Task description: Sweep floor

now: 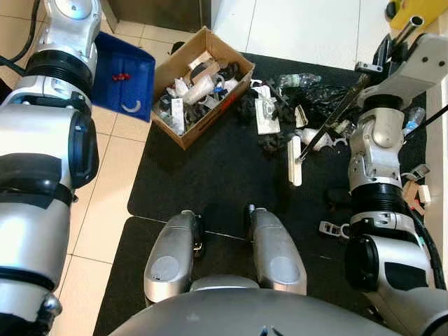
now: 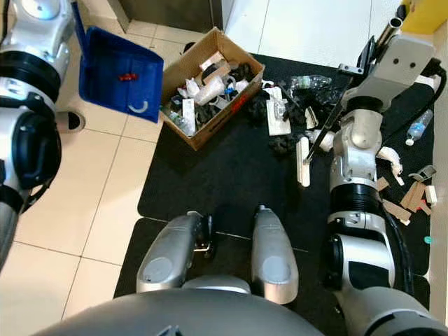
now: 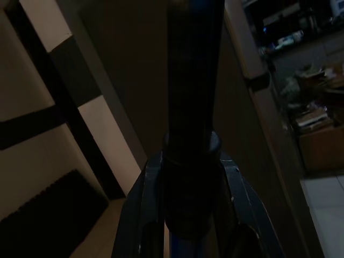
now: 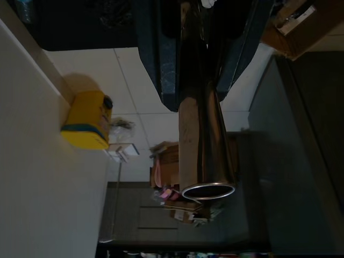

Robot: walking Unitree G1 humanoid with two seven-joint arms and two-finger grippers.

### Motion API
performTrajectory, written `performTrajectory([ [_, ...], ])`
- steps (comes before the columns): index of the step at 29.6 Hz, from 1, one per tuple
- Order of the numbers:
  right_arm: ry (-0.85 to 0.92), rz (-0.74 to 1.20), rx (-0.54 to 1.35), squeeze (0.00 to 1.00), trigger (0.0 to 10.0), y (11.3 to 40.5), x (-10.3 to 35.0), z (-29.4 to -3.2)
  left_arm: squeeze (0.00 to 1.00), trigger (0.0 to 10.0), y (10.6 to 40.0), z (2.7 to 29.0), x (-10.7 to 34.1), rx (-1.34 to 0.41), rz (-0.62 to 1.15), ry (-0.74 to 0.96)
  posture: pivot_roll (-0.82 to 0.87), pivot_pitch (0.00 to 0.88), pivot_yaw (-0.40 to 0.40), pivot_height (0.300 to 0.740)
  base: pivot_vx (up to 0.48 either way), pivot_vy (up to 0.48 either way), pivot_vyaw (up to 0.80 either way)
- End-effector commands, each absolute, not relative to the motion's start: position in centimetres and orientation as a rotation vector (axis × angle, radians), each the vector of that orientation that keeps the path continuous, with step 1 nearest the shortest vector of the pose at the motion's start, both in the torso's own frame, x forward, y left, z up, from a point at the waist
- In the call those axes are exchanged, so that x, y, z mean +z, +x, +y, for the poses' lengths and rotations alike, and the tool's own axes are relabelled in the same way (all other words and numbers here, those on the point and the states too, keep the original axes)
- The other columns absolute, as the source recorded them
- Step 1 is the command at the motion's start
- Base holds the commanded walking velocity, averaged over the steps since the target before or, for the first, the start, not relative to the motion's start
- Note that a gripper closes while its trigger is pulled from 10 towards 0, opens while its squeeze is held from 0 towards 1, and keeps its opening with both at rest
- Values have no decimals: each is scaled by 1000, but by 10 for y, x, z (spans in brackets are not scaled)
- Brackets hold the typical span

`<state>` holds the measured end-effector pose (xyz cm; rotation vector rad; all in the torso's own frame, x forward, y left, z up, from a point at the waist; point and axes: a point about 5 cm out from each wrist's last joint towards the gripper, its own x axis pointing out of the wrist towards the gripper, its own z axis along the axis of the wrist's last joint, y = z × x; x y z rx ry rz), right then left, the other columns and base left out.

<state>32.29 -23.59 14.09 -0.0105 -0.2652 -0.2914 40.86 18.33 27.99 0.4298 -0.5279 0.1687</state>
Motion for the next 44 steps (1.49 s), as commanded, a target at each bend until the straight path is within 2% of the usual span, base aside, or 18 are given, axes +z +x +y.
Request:
performTrajectory([
  [1, -21, -310, -291, 0, 10000, 321, 149, -237, 0, 10000, 407, 173, 288, 142, -591, 441, 19, 111, 59, 740, 0, 0, 0],
  [20, -22, -311, -303, 0, 10000, 319, 148, -239, 0, 10000, 407, 169, 285, 132, -592, 482, 17, 110, 64, 740, 0, 0, 0],
  [24, -21, -310, -303, 0, 10000, 320, 148, -239, 0, 10000, 407, 169, 283, 132, -590, 557, 21, 108, 63, 740, 0, 0, 0],
  [26, -21, -310, -302, 0, 10000, 320, 148, -239, 0, 10000, 408, 171, 281, 128, -570, 531, 21, 108, 63, 740, 0, 0, 0],
  [27, -20, -311, -302, 0, 10000, 320, 148, -238, 0, 10000, 409, 175, 285, 145, -551, 410, 21, 108, 63, 740, 0, 0, 0],
  [31, -19, -312, -302, 0, 10000, 320, 149, -238, 0, 10000, 410, 181, 290, 177, -539, 306, 18, 110, 63, 740, 0, 0, 0],
  [33, -19, -312, -302, 0, 10000, 320, 149, -238, 0, 10000, 409, 179, 298, 186, -582, 389, 21, 109, 64, 740, 0, 0, 0],
  [35, -19, -312, -302, 0, 10000, 320, 149, -238, 0, 10000, 409, 179, 298, 186, -582, 389, 21, 109, 64, 740, 0, 0, 0],
  [38, -20, -312, -306, 0, 10000, 319, 148, -239, 0, 10000, 409, 177, 295, 168, -588, 514, 17, 109, 69, 740, 0, 0, 0],
  [44, -19, -312, -309, 0, 10000, 318, 148, -239, 0, 10000, 408, 177, 292, 158, -586, 540, 19, 110, 68, 740, 0, 0, 0],
])
